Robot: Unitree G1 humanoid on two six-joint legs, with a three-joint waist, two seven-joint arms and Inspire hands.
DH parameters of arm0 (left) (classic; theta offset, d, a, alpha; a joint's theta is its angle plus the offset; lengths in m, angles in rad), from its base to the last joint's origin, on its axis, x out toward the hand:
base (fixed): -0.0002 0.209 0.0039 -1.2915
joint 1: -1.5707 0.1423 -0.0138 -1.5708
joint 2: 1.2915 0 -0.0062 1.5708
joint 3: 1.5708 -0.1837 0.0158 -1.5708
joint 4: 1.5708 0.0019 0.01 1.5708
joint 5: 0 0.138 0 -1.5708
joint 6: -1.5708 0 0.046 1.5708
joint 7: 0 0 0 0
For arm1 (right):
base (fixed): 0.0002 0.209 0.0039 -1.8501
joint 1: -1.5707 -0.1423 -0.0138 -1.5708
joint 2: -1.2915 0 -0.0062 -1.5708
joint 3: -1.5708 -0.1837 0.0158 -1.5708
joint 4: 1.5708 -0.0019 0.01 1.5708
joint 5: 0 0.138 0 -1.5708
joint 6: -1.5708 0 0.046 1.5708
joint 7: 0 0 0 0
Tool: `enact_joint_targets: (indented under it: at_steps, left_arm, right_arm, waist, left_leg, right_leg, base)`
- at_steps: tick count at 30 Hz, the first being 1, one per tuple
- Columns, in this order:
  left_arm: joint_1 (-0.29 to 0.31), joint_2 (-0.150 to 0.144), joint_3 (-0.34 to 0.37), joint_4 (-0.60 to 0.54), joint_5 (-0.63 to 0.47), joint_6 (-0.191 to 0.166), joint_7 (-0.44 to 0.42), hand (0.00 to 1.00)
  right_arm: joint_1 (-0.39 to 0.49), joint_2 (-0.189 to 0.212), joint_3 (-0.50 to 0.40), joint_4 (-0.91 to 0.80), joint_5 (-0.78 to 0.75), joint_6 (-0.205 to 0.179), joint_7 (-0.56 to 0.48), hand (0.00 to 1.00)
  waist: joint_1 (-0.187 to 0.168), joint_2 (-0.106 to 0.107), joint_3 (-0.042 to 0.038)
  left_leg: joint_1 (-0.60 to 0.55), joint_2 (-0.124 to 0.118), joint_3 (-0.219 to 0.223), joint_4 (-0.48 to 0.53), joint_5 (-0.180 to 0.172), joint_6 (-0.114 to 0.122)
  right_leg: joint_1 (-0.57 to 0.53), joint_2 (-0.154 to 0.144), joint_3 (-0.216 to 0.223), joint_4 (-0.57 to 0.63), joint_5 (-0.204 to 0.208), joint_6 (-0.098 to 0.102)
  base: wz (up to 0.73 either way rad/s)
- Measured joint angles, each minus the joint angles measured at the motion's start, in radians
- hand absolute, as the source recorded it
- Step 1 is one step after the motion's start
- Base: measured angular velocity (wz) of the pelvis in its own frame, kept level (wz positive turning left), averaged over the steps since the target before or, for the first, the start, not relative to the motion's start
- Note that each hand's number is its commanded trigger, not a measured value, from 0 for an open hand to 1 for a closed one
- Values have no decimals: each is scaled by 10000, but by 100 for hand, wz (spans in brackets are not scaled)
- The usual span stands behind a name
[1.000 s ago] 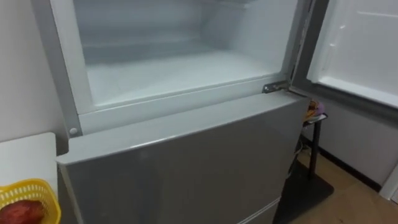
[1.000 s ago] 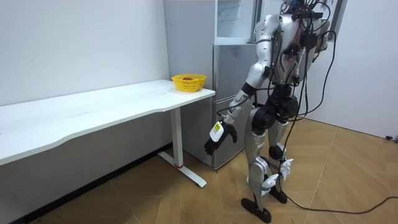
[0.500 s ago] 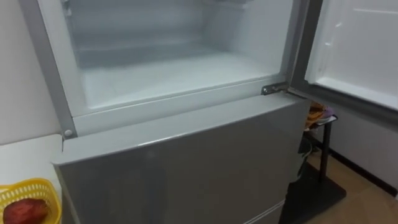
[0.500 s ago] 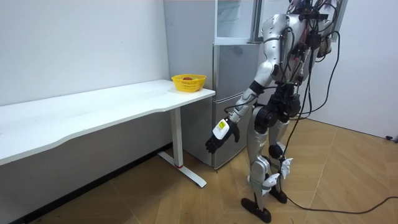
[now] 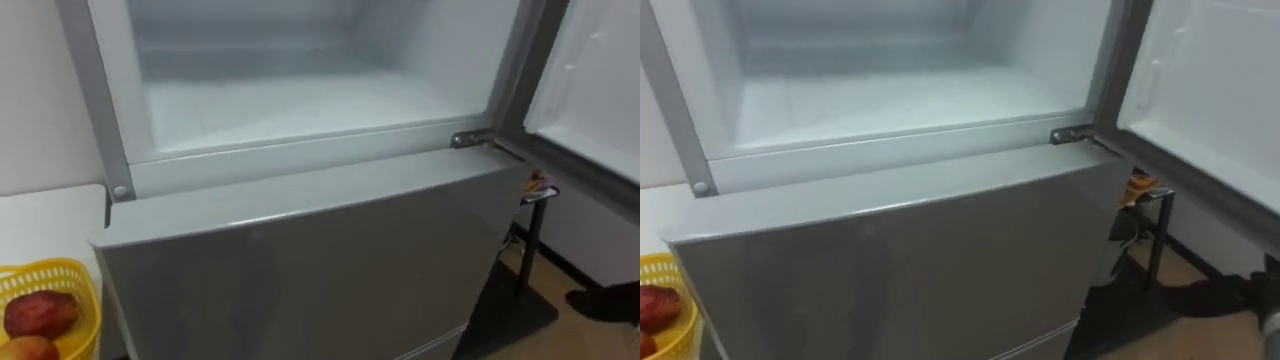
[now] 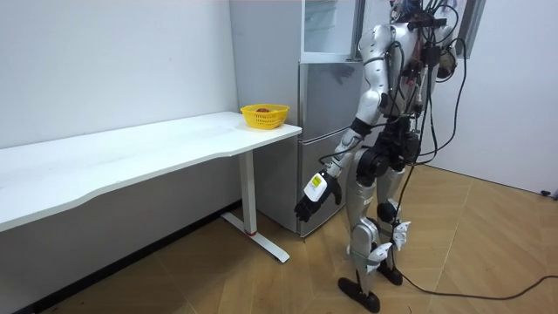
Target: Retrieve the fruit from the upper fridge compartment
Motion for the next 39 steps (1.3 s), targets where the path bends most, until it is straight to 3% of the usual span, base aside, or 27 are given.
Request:
enact_joint_targets:
  at_steps: [3,4,9,13,17,20,21,22,23,24,25,26,28,31,34,38,39]
  left_arm:
    - [-343,209,-429,189,-92,-200,-35,0]
    - [-346,269,-598,187,-166,-385,-33,0]
    - [-605,331,-1117,589,-392,-764,-192,0]
    - [-758,714,-1982,1053,-592,-1002,-253,0]
    - [-873,858,-2399,1566,-587,-1109,-395,0]
    - [-1004,980,-3004,1656,-828,-1107,-665,0]
    - [-1059,1003,-3121,1658,-934,-1127,-712,0]
    - [-1222,1015,-3335,1726,-998,-1166,-759,0]
    - [-1293,1017,-3453,1754,-986,-1183,-802,0]
    - [-1371,1035,-3641,1776,-957,-1267,-910,0]
    - [-1408,1073,-3844,1695,-935,-1333,-971,0]
    - [-1419,1093,-3916,1633,-919,-1351,-1025,0]
    - [-1494,1205,-4300,1541,-925,-1363,-1229,0]
    - [-1576,1226,-4444,1563,-930,-1374,-1401,0]
    - [-1540,1328,-4625,1569,-908,-1372,-1412,0]
    - [-1589,1324,-4603,1718,-900,-1330,-1404,0]
    - [-1586,1312,-4574,1716,-893,-1329,-1402,0]
  right_arm:
    - [0,-121,359,-847,-735,-9,998,0]
    - [94,-193,479,-1152,-935,124,1132,0]
    - [258,-584,498,-1295,-1997,113,2640,0]
    - [376,-583,559,-1381,-3750,-12,4028,0]
    - [980,-579,524,-1526,-5849,-941,5083,0]
    - [1730,-252,-32,-1543,-7439,-2315,5965,0]
    - [1955,-149,-179,-1565,-7653,-2609,6099,0]
    - [2392,137,-446,-1724,-8077,-3219,6341,0]
    - [2574,288,-537,-1817,-8221,-3514,6492,0]
    - [2798,666,-595,-1865,-8586,-4166,6745,0]
    - [3180,1115,-642,-1866,-8888,-4833,6909,0]
    - [3413,1312,-624,-1865,-9041,-5153,7029,0]
    - [4149,1970,-406,-1576,-9336,-6160,7555,0]
    - [4726,2367,-62,-628,-9671,-6932,8208,0]
    - [5229,2434,274,1066,-9860,-7414,8435,0]
    - [5808,2592,348,3703,-10359,-7641,8404,0]
    - [5891,2798,195,4770,-10410,-7640,8360,0]
  waist:
    - [402,-18,-5]
    - [429,-15,-39]
    - [397,-185,-54]
    - [480,-229,-67]
    - [638,-200,-83]
    - [984,-23,-191]
    - [1072,10,-217]
    - [1176,62,-227]
    - [1216,98,-241]
    - [1318,252,-205]
    - [1437,226,-287]
    - [1506,246,-298]
    - [1684,305,-280]
    - [1927,379,-249]
    - [2160,445,-229]
    - [2222,598,-241]
    - [2173,637,-248]
  left_leg:
    - [-178,3,-13,54,0,0]
    - [-213,8,-43,55,0,0]
    - [-251,-19,-68,38,-3,-2]
    - [-180,16,38,35,-5,-5]
    - [-128,77,69,36,-6,-6]
    - [-85,311,86,36,-68,-108]
    - [-76,341,85,37,-70,-114]
    - [-17,379,76,39,-64,-124]
    - [21,394,77,34,-64,-126]
    - [79,414,79,48,-63,-134]
    - [69,438,77,96,-53,-153]
    - [60,456,62,105,-53,-160]
    - [22,480,0,145,-45,-229]
    - [-189,439,-17,205,-76,-221]
    - [-246,328,-97,199,-87,-136]
    - [-315,186,-263,263,-162,-2]
    - [-340,139,-264,253,-169,37]
  right_leg:
    - [-155,4,-16,18,0,-4]
    - [-170,3,-60,16,0,-4]
    - [-238,-66,-75,4,2,-2]
    - [-221,-48,-64,2,26,-34]
    - [-184,-27,-58,-19,66,-94]
    - [-16,221,7,-415,344,-202]
    - [55,254,-11,-513,394,-222]
    - [229,293,-72,-677,461,-239]
    - [317,307,-77,-742,485,-244]
    - [416,325,-75,-809,507,-252]
    - [500,355,-88,-1047,586,-240]
    - [514,376,-98,-1108,620,-234]
    - [538,392,-224,-1237,702,-206]
    - [526,348,-280,-1239,770,-105]
    - [539,233,-390,-1252,816,-15]
    - [661,79,-614,-1258,811,129]
    - [673,31,-653,-1262,783,180]
  base:
    - [3]
    - [0]
    - [-9]
    - [-9]
    - [-7]
    - [-7]
    - [-3]
    - [10]
    - [12]
    - [8]
    - [6]
    - [13]
    - [24]
    - [17]
    - [13]
    - [19]
    - [13]
